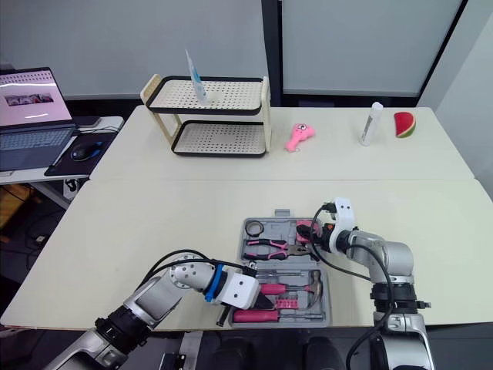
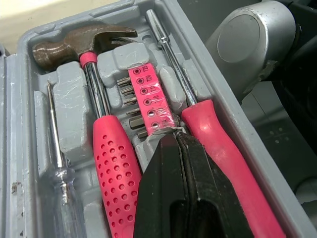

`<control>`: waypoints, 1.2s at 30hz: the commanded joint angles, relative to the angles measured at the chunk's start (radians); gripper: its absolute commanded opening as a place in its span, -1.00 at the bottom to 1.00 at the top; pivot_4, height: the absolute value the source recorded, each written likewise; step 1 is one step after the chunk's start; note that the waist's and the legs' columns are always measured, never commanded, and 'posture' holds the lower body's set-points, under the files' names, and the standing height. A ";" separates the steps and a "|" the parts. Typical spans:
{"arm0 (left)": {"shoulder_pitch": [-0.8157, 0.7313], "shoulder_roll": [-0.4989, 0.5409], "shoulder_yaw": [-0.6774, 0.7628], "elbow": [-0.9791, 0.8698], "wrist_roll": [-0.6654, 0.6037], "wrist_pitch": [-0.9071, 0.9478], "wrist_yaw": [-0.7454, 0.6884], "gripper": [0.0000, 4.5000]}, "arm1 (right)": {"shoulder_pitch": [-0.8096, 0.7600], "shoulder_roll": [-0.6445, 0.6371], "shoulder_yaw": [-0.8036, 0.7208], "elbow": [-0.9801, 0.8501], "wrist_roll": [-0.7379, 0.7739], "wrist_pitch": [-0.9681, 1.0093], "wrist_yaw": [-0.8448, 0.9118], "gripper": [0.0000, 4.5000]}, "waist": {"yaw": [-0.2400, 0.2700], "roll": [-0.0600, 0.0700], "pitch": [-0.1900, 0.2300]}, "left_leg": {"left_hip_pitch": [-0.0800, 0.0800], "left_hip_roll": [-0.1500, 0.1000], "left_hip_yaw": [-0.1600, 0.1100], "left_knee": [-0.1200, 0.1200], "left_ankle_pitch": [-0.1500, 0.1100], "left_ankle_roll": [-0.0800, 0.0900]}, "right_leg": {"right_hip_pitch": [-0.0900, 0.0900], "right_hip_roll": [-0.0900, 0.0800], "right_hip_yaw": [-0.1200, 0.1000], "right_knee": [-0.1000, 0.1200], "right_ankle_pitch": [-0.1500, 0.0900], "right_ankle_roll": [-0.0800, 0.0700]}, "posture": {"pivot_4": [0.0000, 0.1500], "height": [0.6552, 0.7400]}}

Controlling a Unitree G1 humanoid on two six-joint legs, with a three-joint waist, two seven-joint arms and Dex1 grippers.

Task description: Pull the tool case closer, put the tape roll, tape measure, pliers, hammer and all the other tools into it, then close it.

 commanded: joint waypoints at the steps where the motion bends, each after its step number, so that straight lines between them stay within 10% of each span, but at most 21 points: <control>1: 0.039 0.041 -0.051 0.084 0.084 0.018 -0.016 -1.00 | -0.015 0.002 0.019 -0.017 0.052 -0.017 0.061 0.99 | -0.001 0.000 0.000 | 0.000 0.000 0.000 0.000 0.000 0.000 | 0.000 0.000 0.000 0.000 0.000 0.000 | 1.00 0.74; 36: 0.054 0.072 -0.053 0.067 0.081 0.014 -0.039 -1.00 | -0.074 0.033 0.067 0.145 0.002 -0.127 0.072 0.99 | -0.023 0.000 -0.003 | 0.007 0.001 -0.002 -0.003 0.000 0.000 | 0.003 0.002 0.002 0.000 0.000 0.000 | 1.00 0.74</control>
